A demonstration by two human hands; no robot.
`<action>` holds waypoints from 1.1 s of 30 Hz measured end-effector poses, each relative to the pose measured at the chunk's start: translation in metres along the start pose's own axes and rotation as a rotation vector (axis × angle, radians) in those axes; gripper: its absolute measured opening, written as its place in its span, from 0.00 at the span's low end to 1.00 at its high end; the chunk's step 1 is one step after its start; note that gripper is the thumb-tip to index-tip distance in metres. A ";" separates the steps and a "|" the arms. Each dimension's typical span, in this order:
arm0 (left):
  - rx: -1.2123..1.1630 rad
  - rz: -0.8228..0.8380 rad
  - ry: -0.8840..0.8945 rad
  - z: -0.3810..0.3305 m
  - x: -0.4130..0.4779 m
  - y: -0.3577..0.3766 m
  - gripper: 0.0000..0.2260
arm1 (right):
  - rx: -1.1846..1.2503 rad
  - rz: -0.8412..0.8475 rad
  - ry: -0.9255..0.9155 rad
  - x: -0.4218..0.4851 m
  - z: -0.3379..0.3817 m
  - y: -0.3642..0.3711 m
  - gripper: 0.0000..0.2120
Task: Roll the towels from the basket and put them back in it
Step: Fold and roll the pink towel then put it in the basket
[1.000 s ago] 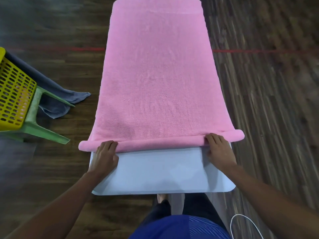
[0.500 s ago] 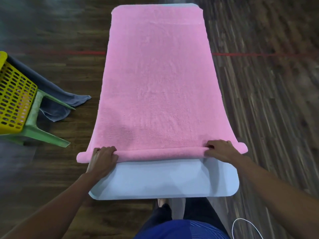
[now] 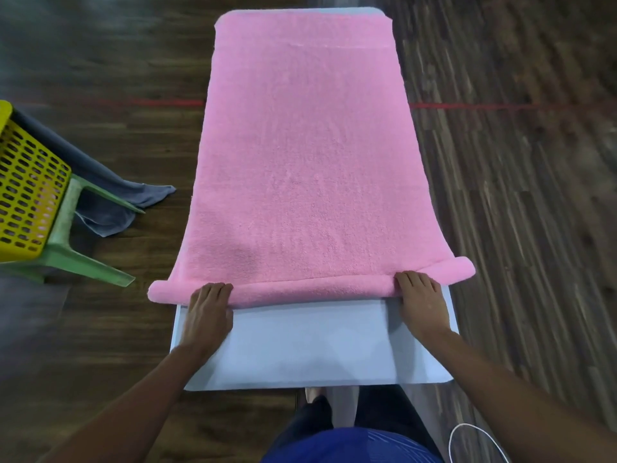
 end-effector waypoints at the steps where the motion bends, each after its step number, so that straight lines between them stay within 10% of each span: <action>1: 0.010 -0.003 0.007 0.000 0.002 -0.002 0.14 | -0.020 0.016 0.007 0.004 0.001 -0.004 0.16; 7: 0.044 0.181 0.042 0.003 0.009 -0.005 0.16 | -0.136 0.332 0.005 0.016 -0.003 -0.008 0.16; 16: -0.031 -0.104 -0.004 0.001 0.006 -0.007 0.09 | 0.001 -0.156 -0.046 0.008 -0.006 -0.014 0.04; 22: -0.094 0.026 0.008 0.001 -0.011 0.002 0.22 | 0.028 -0.025 -0.088 -0.008 -0.012 -0.004 0.22; 33: 0.004 0.165 -0.042 0.012 0.011 -0.006 0.19 | -0.084 0.145 0.032 0.010 -0.018 -0.008 0.14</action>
Point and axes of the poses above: each hand's wrist, its own x-axis towards the middle knuckle, its own y-axis out of the palm, z = x × y, the point moved 6 cm from there along x, towards the middle knuckle, and after that the axes turned 13 degrees about -z, right-handed, at the moved point
